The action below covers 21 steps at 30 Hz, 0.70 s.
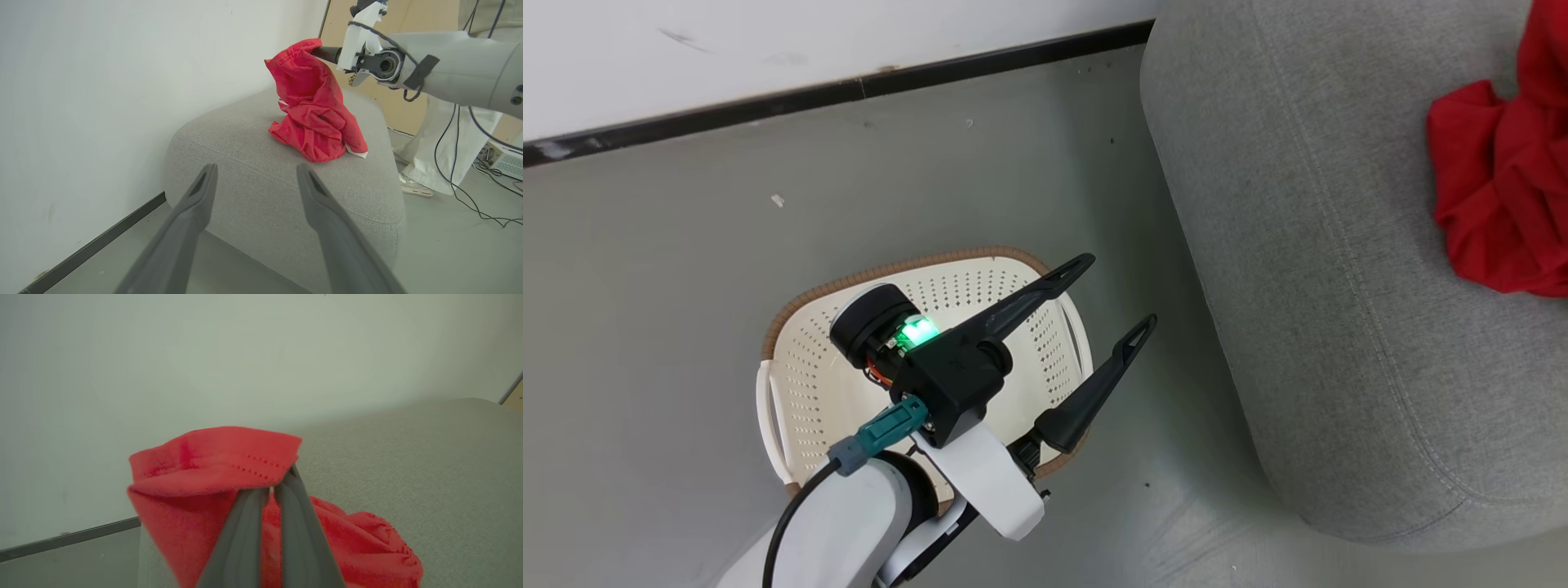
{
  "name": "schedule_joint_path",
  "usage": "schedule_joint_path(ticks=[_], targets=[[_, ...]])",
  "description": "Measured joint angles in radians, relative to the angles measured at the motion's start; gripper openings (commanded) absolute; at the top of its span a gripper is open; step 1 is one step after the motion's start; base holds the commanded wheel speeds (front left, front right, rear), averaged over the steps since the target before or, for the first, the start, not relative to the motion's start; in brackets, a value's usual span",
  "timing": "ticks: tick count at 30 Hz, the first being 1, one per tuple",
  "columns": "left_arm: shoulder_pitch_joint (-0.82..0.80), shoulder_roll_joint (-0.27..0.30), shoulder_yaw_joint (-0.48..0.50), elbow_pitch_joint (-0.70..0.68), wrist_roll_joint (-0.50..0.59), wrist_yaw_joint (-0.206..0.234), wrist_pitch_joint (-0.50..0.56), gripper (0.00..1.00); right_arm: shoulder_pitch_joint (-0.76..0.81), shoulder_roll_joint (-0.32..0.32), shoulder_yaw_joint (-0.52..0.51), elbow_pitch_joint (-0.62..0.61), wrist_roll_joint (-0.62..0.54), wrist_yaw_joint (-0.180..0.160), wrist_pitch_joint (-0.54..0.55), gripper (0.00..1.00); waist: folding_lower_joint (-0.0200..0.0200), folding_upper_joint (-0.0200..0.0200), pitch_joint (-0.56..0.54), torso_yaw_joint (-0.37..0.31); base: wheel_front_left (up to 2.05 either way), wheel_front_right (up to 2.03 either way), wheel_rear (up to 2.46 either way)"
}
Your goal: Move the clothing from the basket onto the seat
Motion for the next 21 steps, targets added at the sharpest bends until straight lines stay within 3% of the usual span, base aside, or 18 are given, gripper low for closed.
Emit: schedule_joint_path(ticks=[14,15,16,18,19,21], targets=[[-0.035,0.021,0.004,0.007,0.009,-0.002,-0.001,1.00,0.063,0.086,-0.037,0.126,-0.016,0.000,-0.077,0.00,0.0000,0.0000,0.075,-0.003,0.00,0.00,0.00],[-0.035,0.025,0.008,0.013,0.009,-0.002,-0.002,1.00,0.062,0.094,-0.034,0.127,-0.015,0.000,-0.086,0.09,0.0000,0.0000,0.076,-0.007,0.00,0.00,0.00],[-0.035,0.028,0.011,0.018,0.009,-0.004,-0.004,1.00,0.060,0.101,-0.035,0.126,-0.011,0.000,-0.094,0.27,-0.0001,0.0000,0.076,-0.010,0.00,0.00,0.00],[-0.035,0.027,0.011,0.026,0.009,-0.009,-0.014,1.00,0.061,0.105,-0.034,0.127,0.002,0.000,-0.102,0.49,0.0000,0.0000,0.074,-0.017,0.00,0.00,0.00],[-0.035,0.027,0.011,0.029,0.009,-0.009,-0.017,1.00,0.061,0.105,-0.028,0.127,0.002,0.000,-0.102,1.00,0.0000,0.0000,0.072,-0.020,0.00,0.00,0.00],[-0.035,0.025,0.011,0.035,0.008,-0.009,-0.022,1.00,0.064,0.102,-0.014,0.125,0.002,0.000,-0.109,1.00,0.0000,0.0000,0.067,-0.026,0.00,0.00,0.00]])
